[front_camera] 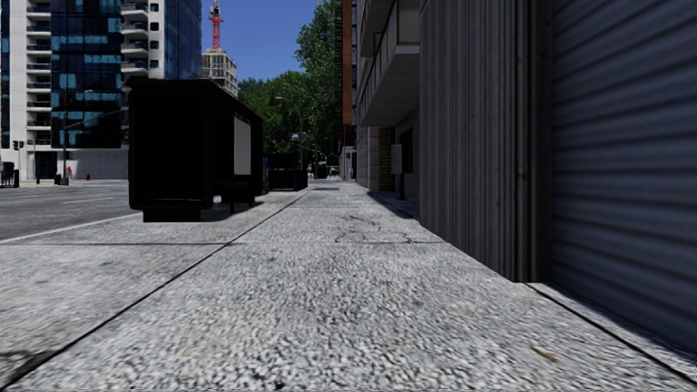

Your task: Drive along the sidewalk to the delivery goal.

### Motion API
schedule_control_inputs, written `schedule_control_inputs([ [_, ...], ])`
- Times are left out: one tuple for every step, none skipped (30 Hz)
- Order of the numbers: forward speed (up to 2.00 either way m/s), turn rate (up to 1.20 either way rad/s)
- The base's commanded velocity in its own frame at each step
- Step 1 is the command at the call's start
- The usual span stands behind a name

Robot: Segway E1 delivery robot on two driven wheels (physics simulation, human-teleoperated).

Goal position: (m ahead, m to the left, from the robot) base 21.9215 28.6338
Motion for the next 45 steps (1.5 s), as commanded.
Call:
schedule_control_inputs([
  [2.00, 0.00],
  [2.00, 0.00],
  [2.00, 0.00],
  [2.00, 0.00],
  [2.00, 0.00],
  [2.00, 0.00],
  [2.00, 0.00],
  [2.00, 0.00],
  [2.00, 0.00],
  [2.00, 0.00],
  [2.00, 0.00],
  [2.00, 0.00],
  [2.00, 0.00],
  [2.00, 0.00],
  [2.00, 0.00],
  [2.00, 0.00],
  [2.00, 0.00],
  [2.00, 0.00],
  [2.00, 0.00],
  [2.00, 0.00],
  [2.00, 0.00],
  [2.00, 0.00],
  [2.00, 0.00],
  [2.00, 0.00],
  [2.00, 0.00],
  [2.00, 0.00],
  [2.00, 0.00],
  [2.00, 0.00],
  [2.00, 0.43],
  [2.00, 0.60],
  [2.00, 0.65],
  [2.00, 0.53],
  [2.00, 0.08],
  [2.00, 0.00],
  [2.00, 0.00],
  [2.00, 0.00],
  [2.00, 0.00],
  [2.00, 0.00],
  [2.00, 0.00],
  [2.00, 0.00],
  [2.00, 0.00],
  [2.00, 0.00],
  [2.00, 0.00],
  [2.00, 0.00],
  [2.00, 0.00],
])
